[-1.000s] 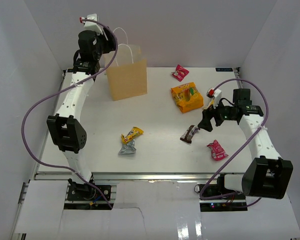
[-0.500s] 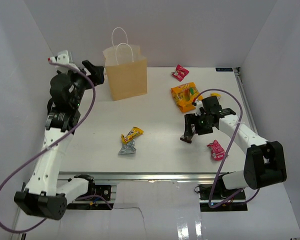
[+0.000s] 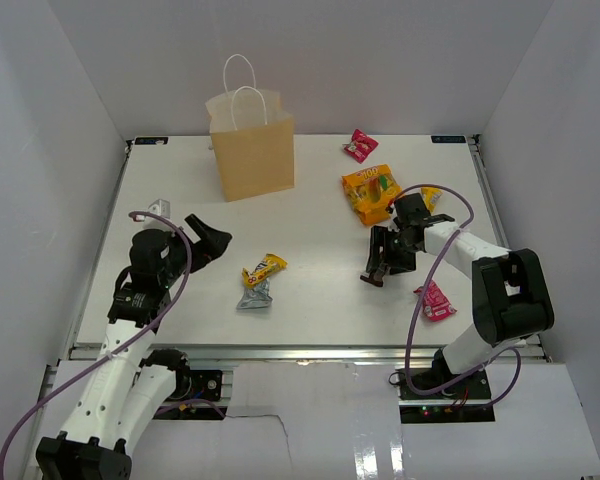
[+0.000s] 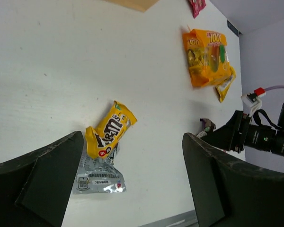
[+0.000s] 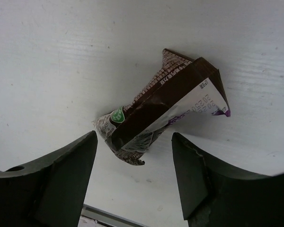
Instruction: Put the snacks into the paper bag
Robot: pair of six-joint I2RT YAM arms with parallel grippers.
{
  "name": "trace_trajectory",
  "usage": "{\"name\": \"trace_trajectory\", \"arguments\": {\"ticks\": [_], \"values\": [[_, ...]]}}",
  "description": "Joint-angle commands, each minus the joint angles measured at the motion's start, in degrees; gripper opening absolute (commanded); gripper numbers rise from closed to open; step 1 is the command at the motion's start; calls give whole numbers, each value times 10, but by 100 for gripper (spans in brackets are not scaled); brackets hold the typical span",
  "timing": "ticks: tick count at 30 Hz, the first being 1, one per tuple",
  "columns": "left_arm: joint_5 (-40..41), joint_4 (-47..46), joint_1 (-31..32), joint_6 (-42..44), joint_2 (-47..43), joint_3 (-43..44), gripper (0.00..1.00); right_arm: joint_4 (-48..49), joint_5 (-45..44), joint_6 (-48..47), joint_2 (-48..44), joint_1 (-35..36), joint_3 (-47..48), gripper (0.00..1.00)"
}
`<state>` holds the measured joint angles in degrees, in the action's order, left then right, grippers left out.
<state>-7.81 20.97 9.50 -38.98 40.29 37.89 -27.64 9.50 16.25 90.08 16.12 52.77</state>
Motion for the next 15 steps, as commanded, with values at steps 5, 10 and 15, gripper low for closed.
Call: {"name": "trace_trajectory", "arguments": {"ticks": [5, 10, 15], "values": [[-97, 3, -2, -34, -9, -35, 95, 33, -14, 10, 9, -11, 15, 52], [-112, 3, -2, -31, -14, -41, 95, 47, 4, -10, -12, -12, 12, 34], [-131, 3, -2, -28, -26, -51, 97, 53, 21, -52, -21, -12, 23, 22]]}}
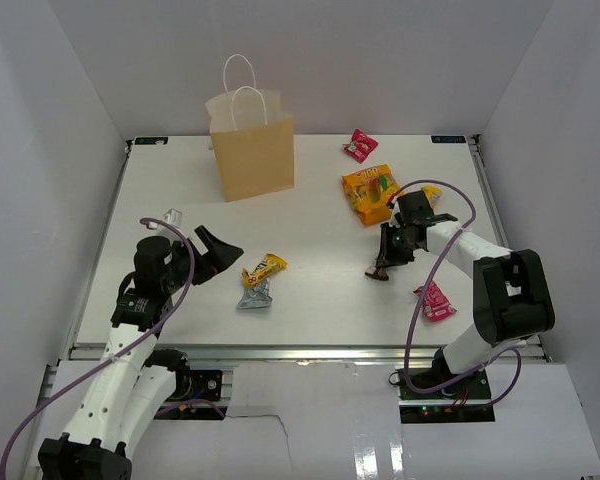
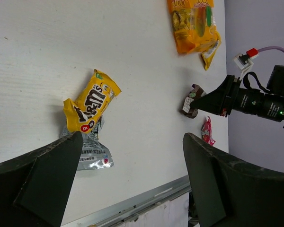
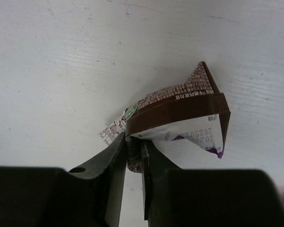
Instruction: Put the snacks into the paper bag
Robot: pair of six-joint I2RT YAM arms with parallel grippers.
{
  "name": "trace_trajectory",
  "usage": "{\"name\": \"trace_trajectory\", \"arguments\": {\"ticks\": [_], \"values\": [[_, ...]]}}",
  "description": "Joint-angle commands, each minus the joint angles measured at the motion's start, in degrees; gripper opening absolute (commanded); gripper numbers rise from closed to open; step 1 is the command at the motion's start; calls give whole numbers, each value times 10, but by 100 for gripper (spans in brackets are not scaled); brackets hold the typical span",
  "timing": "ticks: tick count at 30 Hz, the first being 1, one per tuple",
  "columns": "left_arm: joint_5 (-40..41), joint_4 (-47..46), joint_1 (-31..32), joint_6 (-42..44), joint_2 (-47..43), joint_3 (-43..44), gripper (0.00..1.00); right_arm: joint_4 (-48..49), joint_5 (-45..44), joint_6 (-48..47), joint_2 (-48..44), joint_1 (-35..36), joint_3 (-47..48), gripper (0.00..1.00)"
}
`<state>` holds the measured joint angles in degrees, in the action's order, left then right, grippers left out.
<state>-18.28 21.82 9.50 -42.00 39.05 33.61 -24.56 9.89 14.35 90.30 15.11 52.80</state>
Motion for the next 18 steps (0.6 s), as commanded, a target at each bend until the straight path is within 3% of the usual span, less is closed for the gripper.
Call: {"name": "trace_trajectory", "arguments": {"ticks": [1, 6, 11, 14, 18], "values": [[-28, -2, -2, 4, -15, -9, 97, 26, 20, -42, -28, -2, 27, 20], [-42, 8, -2, 17, -25, -12, 98, 46, 112, -149, -52, -2, 79, 8], [-47, 14, -2, 17, -36, -24, 98, 68, 255, -244, -57, 0, 165, 8], [-51, 14, -2, 17, -39, -28, 98, 95, 268, -291, -30, 16, 256, 8], [-61, 14, -1, 24, -33, -28, 98, 122, 240, -321, 76, 46, 428, 8]]}}
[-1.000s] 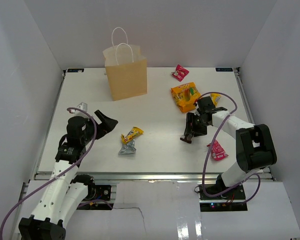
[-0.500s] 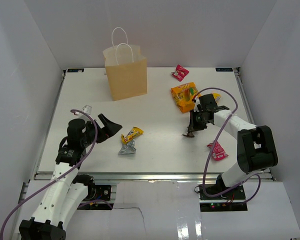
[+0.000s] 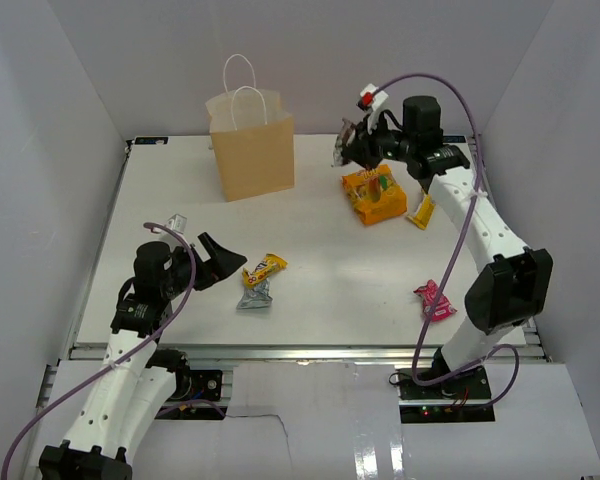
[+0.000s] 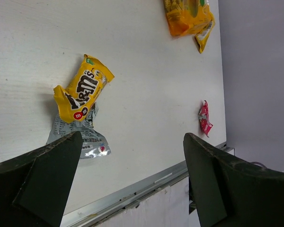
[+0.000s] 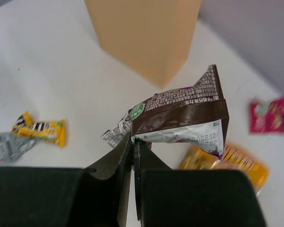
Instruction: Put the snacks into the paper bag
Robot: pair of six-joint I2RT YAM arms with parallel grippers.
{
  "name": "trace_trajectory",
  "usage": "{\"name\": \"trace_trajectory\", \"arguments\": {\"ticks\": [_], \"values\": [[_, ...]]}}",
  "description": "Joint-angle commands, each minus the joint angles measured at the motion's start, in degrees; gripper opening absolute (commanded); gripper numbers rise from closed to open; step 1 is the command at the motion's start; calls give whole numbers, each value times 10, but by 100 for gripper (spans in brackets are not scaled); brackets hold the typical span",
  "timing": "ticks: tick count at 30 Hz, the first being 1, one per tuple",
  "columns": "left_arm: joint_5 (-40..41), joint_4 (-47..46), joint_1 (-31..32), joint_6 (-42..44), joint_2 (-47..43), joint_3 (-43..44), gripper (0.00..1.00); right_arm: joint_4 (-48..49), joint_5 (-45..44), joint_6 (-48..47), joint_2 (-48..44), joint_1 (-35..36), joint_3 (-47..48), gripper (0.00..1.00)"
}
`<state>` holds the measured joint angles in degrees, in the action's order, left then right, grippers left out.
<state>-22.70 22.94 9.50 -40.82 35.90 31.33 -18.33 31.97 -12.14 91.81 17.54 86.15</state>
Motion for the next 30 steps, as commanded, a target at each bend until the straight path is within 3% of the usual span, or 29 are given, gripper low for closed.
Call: {"name": "trace_trajectory", "arguments": {"ticks": [1, 7, 12, 16, 25, 30], "values": [[-23, 3, -1, 14, 5, -3, 98, 72, -11, -62, 85, 36, 173, 8], [-31, 4, -2, 19, 7, -1, 98, 173, -172, -86, 275, 106, 453, 8], [-31, 8, -1, 12, -6, -7, 98, 337, -265, -196, 355, 165, 474, 8], [-31, 24, -2, 11, -23, -12, 98, 355, -279, -190, 398, 173, 518, 8], [-34, 26, -2, 14, -15, -11, 98, 382, -224, -162, 365, 173, 426, 8], [-35, 24, -2, 16, -9, -8, 98, 403, -265, -148, 359, 173, 440, 8]]}}
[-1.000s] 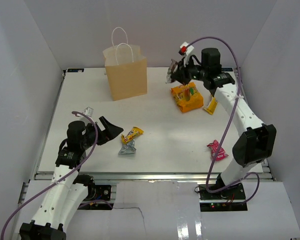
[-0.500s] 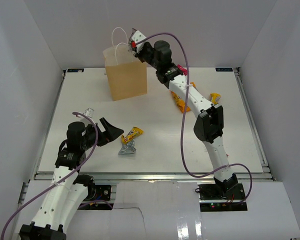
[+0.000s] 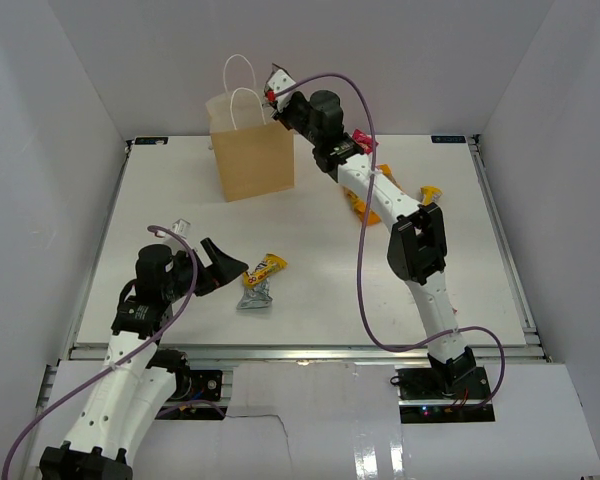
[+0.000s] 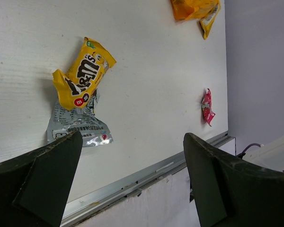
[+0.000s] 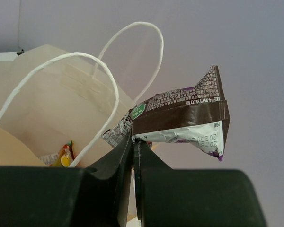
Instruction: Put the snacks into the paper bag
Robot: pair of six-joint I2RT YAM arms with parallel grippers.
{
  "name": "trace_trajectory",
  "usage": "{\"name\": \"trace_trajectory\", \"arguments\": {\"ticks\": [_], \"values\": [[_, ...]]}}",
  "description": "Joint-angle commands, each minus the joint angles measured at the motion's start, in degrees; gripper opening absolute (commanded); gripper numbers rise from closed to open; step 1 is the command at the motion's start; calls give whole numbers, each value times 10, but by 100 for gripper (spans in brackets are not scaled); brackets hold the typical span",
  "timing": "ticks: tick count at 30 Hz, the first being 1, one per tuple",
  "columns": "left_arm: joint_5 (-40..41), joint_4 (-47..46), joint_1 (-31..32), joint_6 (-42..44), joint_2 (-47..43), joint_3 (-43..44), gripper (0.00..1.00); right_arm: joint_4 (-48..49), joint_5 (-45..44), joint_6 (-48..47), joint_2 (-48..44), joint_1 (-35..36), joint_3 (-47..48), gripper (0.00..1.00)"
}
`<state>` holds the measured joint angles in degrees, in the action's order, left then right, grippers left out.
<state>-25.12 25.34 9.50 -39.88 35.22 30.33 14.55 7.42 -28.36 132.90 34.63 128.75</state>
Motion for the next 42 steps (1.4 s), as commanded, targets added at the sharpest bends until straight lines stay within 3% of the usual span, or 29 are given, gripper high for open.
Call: {"name": "trace_trajectory", "arguments": {"ticks": [1, 9, 19, 30, 42], "values": [[-12, -1, -1, 8, -2, 2, 98, 85, -28, 16, -54, 2, 18, 8], [-19, -13, -2, 4, 11, 1, 98, 104, -58, 26, -51, 4, 30, 8], [-34, 0, -1, 2, 5, 8, 98, 117, 0, 43, -6, 8, 45, 8], [-38, 1, -1, -5, 14, 8, 98, 101, 61, 73, -19, 8, 14, 8], [-46, -10, -1, -7, 23, 2, 98, 166, -107, 107, -25, 7, 26, 8]]}}
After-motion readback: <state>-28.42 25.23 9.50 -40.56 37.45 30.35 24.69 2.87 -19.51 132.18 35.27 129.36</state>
